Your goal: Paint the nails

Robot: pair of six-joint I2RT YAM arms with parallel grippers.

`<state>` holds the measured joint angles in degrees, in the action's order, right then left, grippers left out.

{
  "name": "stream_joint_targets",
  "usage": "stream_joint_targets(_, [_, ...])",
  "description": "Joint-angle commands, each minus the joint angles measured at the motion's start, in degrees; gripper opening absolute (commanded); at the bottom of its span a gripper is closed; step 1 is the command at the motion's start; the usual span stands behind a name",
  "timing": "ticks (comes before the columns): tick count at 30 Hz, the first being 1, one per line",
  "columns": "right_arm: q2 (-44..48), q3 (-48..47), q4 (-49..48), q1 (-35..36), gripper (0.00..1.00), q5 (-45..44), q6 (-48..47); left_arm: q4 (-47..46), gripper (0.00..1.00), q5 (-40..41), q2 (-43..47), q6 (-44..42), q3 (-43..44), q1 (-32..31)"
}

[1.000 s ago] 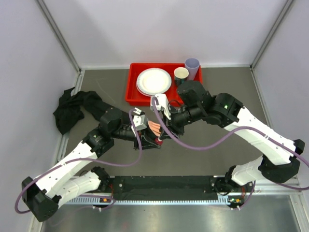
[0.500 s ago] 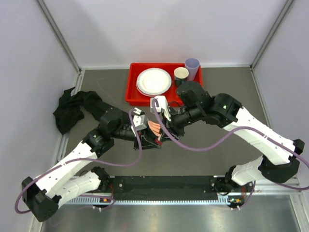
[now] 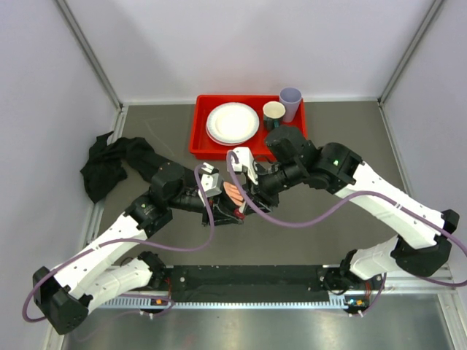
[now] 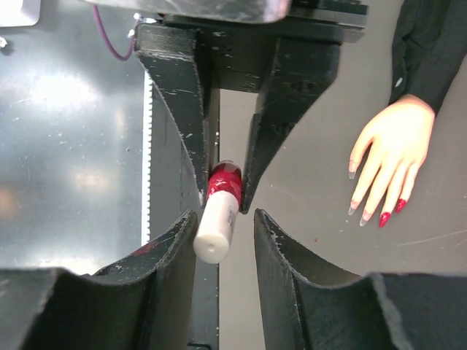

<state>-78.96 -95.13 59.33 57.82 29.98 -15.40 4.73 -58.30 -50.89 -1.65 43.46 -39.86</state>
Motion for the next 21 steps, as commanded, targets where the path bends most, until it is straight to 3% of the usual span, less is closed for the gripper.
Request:
stream_joint_targets(1, [2.05,-0.93,-2.55,-1.22,0.36,0.35,0.02,-3.06,0.0,-1.64,-0.08,-0.28,0.13,-0.31])
stream_joint_targets(11, [0.82,-1.46,-2.46,-1.31,0.27,1.31,1.25,-2.89,0.0,-0.41,0.09,-0.46,0.13,-0.31])
stream_joint_targets(18, [-0.14,-1.46,-2.2,-1.22,0.1,0.79,3.7,-1.3,0.0,9.33,1.23,-1.43,0.66,-0.31])
stream_joint_targets(21, [-1.02,-0.85,-3.07,-1.22,0.0,-3.41,6.51,-1.65,0.0,15.83,1.24,-0.12,1.18,-0.31])
